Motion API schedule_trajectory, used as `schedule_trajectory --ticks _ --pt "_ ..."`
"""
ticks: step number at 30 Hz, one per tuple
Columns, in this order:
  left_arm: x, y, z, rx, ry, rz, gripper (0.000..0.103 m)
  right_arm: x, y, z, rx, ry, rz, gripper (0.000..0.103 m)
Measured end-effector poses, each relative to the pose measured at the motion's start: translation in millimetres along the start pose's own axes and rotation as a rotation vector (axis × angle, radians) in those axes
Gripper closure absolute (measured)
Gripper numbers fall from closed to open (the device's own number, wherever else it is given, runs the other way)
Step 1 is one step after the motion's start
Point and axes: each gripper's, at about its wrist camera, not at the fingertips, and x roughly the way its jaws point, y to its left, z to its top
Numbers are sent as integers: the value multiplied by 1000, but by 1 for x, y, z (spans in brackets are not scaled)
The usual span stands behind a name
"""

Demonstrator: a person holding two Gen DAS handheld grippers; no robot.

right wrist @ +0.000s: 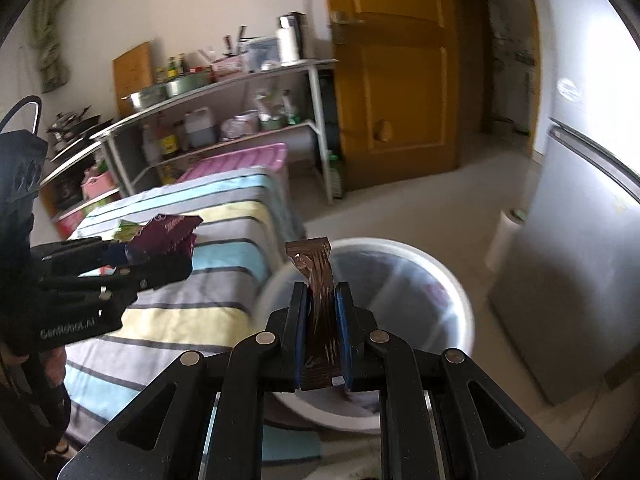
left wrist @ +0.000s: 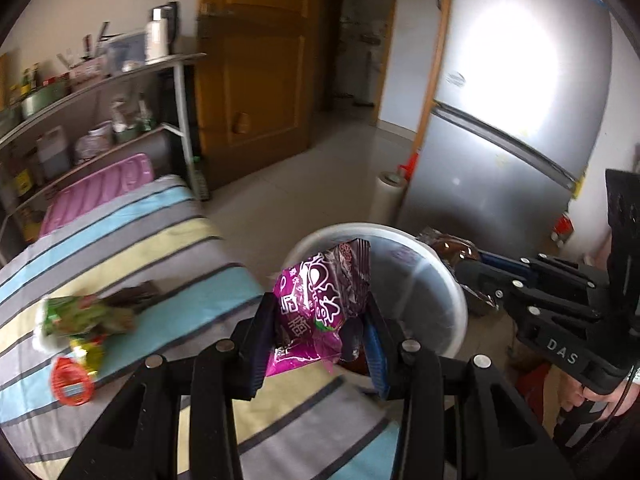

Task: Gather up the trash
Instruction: 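Carry the pink bag and brown wrapper over the bin and release both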

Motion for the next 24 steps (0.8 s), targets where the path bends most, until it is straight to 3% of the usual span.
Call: schedule_trajectory --ticks 12,24 --pt "48 -42 2 39 82 -44 60 26 -49 -15 71 88 -89 88" --pt "71 -40 -3 20 135 -13 56 61 -60 -25 76 170 -139 88"
